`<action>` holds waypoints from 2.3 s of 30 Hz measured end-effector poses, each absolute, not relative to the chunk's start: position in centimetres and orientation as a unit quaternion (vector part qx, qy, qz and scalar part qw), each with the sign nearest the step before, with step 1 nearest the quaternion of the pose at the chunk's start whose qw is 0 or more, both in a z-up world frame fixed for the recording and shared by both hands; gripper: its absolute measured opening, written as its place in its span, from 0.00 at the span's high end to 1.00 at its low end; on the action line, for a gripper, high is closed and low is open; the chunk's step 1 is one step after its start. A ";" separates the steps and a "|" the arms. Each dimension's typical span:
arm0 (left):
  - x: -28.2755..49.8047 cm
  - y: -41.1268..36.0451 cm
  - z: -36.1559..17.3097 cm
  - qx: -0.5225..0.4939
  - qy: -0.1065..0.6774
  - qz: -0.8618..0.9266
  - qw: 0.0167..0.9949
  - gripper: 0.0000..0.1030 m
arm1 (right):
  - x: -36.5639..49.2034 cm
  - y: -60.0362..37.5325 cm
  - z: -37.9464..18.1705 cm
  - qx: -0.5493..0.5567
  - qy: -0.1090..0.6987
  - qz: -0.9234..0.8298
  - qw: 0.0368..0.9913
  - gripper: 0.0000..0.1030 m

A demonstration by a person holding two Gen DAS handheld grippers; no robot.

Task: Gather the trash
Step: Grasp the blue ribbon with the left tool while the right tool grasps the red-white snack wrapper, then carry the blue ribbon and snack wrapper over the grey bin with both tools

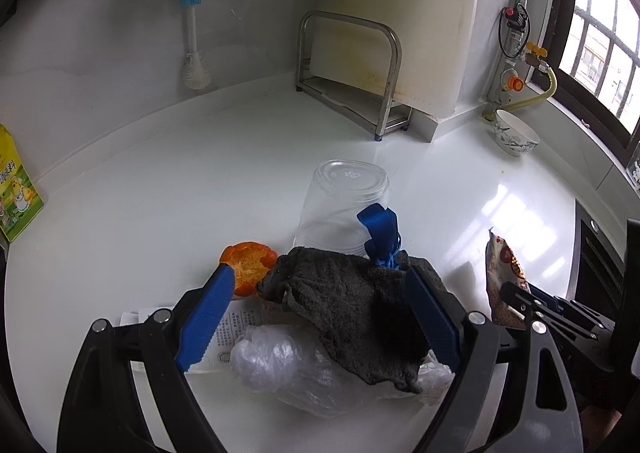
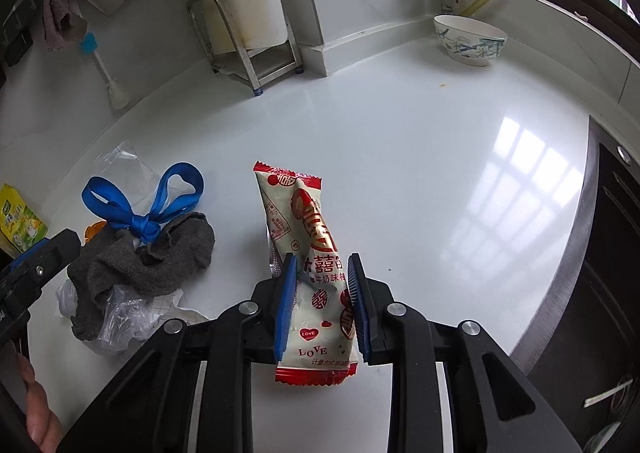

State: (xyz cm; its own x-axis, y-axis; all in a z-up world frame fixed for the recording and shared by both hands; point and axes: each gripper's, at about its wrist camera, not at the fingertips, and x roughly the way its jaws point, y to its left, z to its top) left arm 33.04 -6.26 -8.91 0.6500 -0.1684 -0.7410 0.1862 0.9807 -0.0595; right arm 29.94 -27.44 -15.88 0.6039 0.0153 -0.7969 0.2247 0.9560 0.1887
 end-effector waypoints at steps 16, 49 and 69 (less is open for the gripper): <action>35.3 -9.5 -10.2 0.014 0.419 -0.120 0.900 0.82 | 26.9 -28.4 -16.0 0.165 0.433 -0.072 0.883 0.75; 18.9 -6.4 -3.2 0.035 0.399 -0.133 0.907 0.92 | 14.0 -24.7 -9.9 0.139 0.436 -0.025 0.889 0.75; 4.4 -7.4 -8.5 0.036 0.460 -0.101 0.881 0.92 | 1.8 -24.3 -14.6 0.090 0.504 0.031 0.859 0.75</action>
State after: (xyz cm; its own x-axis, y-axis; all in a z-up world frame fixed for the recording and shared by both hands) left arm 4.42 -7.36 -8.46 0.5564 -0.1454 -0.8181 0.2118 0.9769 -0.0295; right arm 1.79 -24.29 -14.59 0.4907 0.1430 -0.8595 0.0380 0.9820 0.1850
